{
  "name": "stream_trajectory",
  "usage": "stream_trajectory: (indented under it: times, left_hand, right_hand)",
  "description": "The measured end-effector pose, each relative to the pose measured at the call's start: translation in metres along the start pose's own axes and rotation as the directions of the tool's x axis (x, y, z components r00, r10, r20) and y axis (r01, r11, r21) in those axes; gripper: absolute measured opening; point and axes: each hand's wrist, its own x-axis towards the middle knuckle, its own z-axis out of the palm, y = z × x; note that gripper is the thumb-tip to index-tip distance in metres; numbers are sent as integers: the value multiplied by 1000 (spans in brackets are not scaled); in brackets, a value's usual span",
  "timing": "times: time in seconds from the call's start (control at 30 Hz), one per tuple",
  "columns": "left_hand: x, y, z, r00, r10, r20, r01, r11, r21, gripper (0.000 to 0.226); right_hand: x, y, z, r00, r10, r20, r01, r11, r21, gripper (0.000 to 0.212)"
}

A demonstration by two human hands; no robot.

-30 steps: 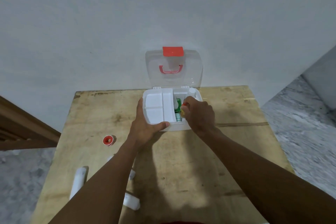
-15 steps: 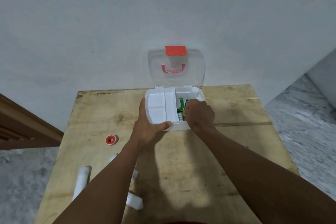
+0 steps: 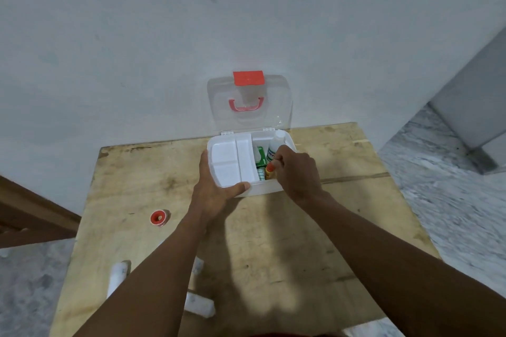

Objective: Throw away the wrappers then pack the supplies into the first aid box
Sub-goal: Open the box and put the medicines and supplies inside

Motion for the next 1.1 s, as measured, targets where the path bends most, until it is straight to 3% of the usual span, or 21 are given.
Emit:
stream_trajectory:
  times: [0.13,0.2,0.27,0.37,0.43,0.53,0.7,0.8,0.93,1.1]
  left_hand:
    - [2,-1,-2,1000,-7,21,7,1000,-23,98]
    - [3,0,-4,999,0,35,1,1000,-18,100]
    - [4,0,-5,999,-7,42,8,1000,-14,102]
    - [5,0,-6,999,-21,35,21,1000,-8,102]
    - [5,1,-6,999,-14,40,14,1000,-5,102]
    - [6,4,-6,998,-22,56,22,1000,-11,102]
    - [8,13,-5,996,-25,90,24,1000,12,102]
    - [8,17,-4,995,-42,86,42,999,3,97]
    - [9,17,-2,995,-52,86,52,999,0,95]
    - [8,13,-2,995,-70,76,70,998,-7,99]
  right_hand:
    - [-12,19,-15,987,-14,-162,24,998,62,9]
    - [-15,31,-22,985,8,-174,17,990,138,16]
    - [-14,41,-27,998,50,-47,-39,977,208,43]
    - [-5,53,-28,967,79,241,-138,961,239,109]
    - [6,57,-23,946,17,323,-97,968,233,129]
    - [29,61,-13,927,-124,354,21,960,279,133]
    - [43,66,10,886,-193,423,19,924,383,144]
    - [42,69,17,895,-197,400,10,906,423,152]
    - [42,71,23,915,-191,355,-8,872,489,140]
    - [44,73,30,912,-143,384,-52,890,453,149]
